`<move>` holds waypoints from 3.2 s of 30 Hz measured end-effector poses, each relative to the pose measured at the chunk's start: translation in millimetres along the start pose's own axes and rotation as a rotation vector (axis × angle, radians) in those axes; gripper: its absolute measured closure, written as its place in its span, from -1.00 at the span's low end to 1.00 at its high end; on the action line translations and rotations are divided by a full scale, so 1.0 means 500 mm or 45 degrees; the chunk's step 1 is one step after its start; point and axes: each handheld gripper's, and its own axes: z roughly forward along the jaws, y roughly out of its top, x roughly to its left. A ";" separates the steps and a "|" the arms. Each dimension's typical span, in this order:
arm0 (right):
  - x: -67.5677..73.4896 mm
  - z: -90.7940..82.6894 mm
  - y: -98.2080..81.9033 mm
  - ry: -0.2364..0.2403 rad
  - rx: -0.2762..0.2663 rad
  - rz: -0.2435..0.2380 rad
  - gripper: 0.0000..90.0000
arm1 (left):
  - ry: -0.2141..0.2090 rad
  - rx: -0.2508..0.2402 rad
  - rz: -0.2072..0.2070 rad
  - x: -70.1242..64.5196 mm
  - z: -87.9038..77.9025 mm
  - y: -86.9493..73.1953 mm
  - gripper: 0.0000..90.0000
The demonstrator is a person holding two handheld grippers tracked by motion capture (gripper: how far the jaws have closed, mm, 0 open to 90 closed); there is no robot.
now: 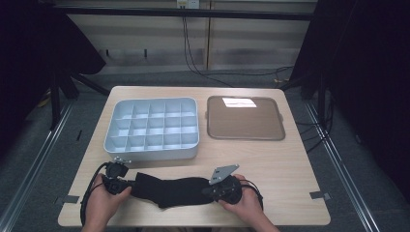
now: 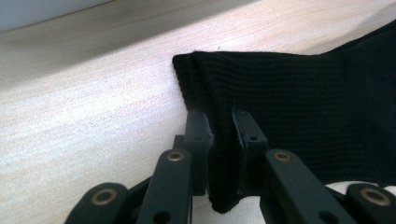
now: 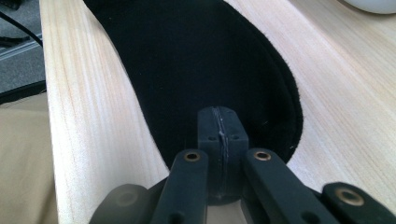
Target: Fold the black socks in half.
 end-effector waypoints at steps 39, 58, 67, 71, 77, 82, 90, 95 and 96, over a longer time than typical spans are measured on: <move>0.001 0.005 0.004 -0.005 -0.007 0.022 1.00 | -0.102 -0.066 0.044 -0.054 -0.090 0.045 0.76; 0.004 0.012 0.009 0.004 -0.022 0.041 1.00 | -0.159 -0.034 0.120 -0.121 -0.096 0.072 0.76; 0.011 0.016 0.015 -0.013 -0.015 0.038 1.00 | -0.169 -0.016 0.149 -0.143 -0.085 0.076 0.76; 0.011 0.017 0.017 -0.012 -0.013 0.026 1.00 | -0.173 -0.003 0.155 -0.146 -0.079 0.077 0.76; 0.014 0.019 0.017 -0.006 -0.017 0.041 1.00 | -0.181 0.002 0.160 -0.152 -0.075 0.079 0.76; 0.014 0.020 0.018 -0.005 -0.022 0.034 1.00 | -0.185 0.006 0.165 -0.158 -0.071 0.082 0.76; 0.015 0.021 0.018 -0.003 -0.028 0.039 1.00 | -0.191 0.006 0.172 -0.161 -0.073 0.086 0.76; 0.016 0.021 0.018 -0.006 -0.026 0.040 1.00 | -0.197 0.006 0.178 -0.168 -0.074 0.088 0.76; 0.016 0.021 0.019 -0.005 -0.024 0.039 1.00 | -0.197 0.006 0.178 -0.169 -0.074 0.089 0.76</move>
